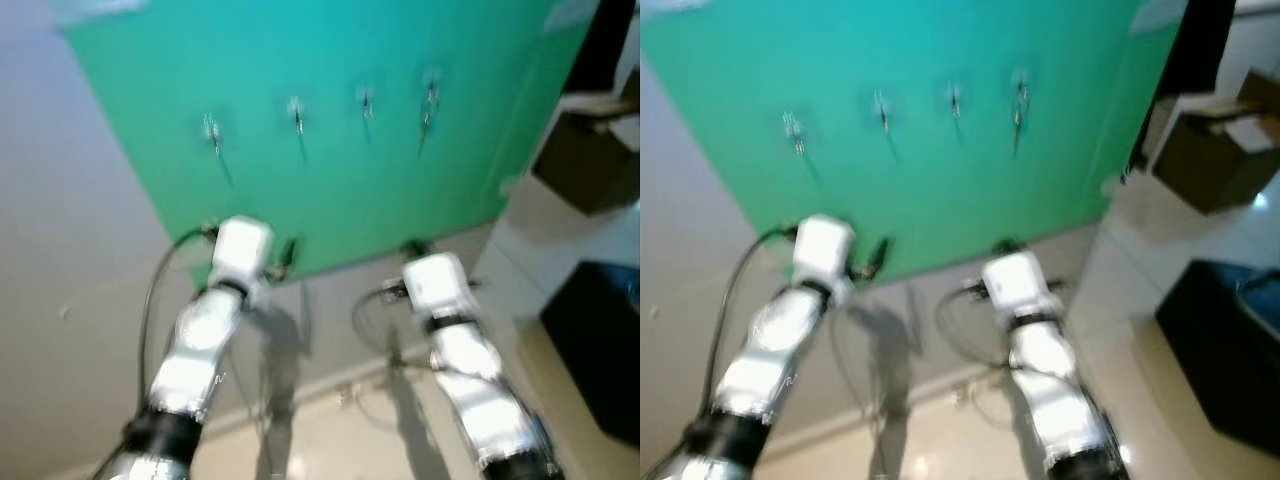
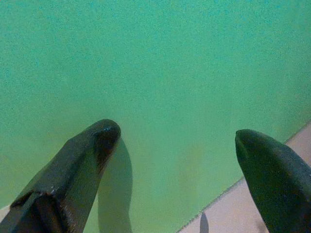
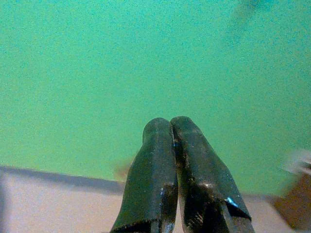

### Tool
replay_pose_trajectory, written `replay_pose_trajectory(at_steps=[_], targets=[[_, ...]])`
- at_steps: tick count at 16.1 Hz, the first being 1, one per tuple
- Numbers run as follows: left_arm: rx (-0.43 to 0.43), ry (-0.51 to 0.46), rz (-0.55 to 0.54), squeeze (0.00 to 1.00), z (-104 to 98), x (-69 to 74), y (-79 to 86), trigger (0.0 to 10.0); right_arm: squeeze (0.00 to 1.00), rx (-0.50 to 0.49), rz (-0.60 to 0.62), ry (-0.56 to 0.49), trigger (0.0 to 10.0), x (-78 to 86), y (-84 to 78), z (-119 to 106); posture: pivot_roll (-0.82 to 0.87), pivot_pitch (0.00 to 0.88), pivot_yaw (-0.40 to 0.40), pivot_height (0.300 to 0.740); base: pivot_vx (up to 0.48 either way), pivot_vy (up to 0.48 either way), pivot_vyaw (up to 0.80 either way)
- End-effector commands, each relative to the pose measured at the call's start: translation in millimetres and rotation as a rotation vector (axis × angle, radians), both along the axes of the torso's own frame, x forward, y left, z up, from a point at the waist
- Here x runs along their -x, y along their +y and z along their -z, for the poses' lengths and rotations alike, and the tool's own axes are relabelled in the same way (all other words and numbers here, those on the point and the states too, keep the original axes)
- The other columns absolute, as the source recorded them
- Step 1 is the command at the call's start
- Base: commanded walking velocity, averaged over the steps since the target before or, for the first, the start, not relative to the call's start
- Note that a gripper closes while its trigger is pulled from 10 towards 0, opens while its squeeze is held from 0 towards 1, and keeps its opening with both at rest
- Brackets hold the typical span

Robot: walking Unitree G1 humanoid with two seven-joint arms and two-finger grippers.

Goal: Hang keys on a hook

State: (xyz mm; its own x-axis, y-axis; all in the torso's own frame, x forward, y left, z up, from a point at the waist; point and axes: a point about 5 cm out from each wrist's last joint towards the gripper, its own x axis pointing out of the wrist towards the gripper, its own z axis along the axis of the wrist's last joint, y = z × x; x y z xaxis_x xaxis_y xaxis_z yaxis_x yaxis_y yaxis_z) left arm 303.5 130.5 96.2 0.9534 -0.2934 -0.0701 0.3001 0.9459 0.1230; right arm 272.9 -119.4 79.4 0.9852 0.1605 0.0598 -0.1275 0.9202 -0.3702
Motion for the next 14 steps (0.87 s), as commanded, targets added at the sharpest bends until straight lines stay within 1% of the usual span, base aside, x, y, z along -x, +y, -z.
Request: replay_pose_trajectory(at_steps=[1, 3, 4, 5, 8, 9, 13, 14], targets=[[0.000, -0.011, -0.002, 0.00, -5.1, -2.9, -4.5, 10.0, 0.00, 0.038, 0.032, 0.013, 0.0, -0.8, -11.6, 2.1, -0.13, 0.000, 0.073, 0.740, 0.000, -0.439, 0.76], [-0.006, -0.009, 0.000, 0.00, -4.5, -2.1, -5.2, 10.0, 0.00, 0.028, 0.040, 0.022, 0.0, -0.5, -12.5, 3.2, -0.13, 0.000, 0.073, 0.740, 0.000, -0.442, 0.77], [-0.011, -0.009, 0.005, 0.00, -4.5, -1.7, -5.6, 10.0, 0.00, -0.010, 0.052, 0.024, 0.0, -0.9, -13.8, 3.0, -0.13, 0.000, 0.072, 0.740, 0.000, -0.442, 0.71], [-0.020, -0.005, 0.006, 0.00, -3.6, -1.4, -5.8, 10.0, 0.00, -0.029, 0.065, 0.037, 0.0, -1.3, -15.1, 4.1, -0.13, 0.000, 0.071, 0.740, 0.000, -0.450, 0.00], [-0.014, -0.007, -0.002, 0.00, -4.2, -2.0, -5.0, 10.0, 0.00, -0.004, 0.067, 0.024, 0.0, -2.7, -16.2, 2.3, -0.13, 0.000, 0.071, 0.740, 0.000, -0.440, 0.00], [-0.010, -0.004, -0.013, 0.00, -4.5, -2.8, -3.4, 10.0, 0.00, -0.007, 0.060, 0.023, 0.0, -2.4, -15.2, 2.2, -0.13, 0.000, 0.071, 0.740, 0.356, -0.319, 0.00], [-0.004, 0.000, -0.017, 0.00, -4.4, -2.3, -2.7, 10.0, 0.00, 0.002, 0.050, 0.025, 0.0, -1.7, -13.5, 2.8, -0.13, 0.000, 0.068, 0.740, 0.434, 0.000, 0.00], [0.007, -0.018, -0.002, 0.00, -6.5, -0.7, -4.8, 10.0, 0.00, 0.003, 0.043, 0.013, 0.0, -1.1, -12.4, -0.1, -0.13, 0.000, 0.067, 0.740, 0.446, 0.000, 0.00]])
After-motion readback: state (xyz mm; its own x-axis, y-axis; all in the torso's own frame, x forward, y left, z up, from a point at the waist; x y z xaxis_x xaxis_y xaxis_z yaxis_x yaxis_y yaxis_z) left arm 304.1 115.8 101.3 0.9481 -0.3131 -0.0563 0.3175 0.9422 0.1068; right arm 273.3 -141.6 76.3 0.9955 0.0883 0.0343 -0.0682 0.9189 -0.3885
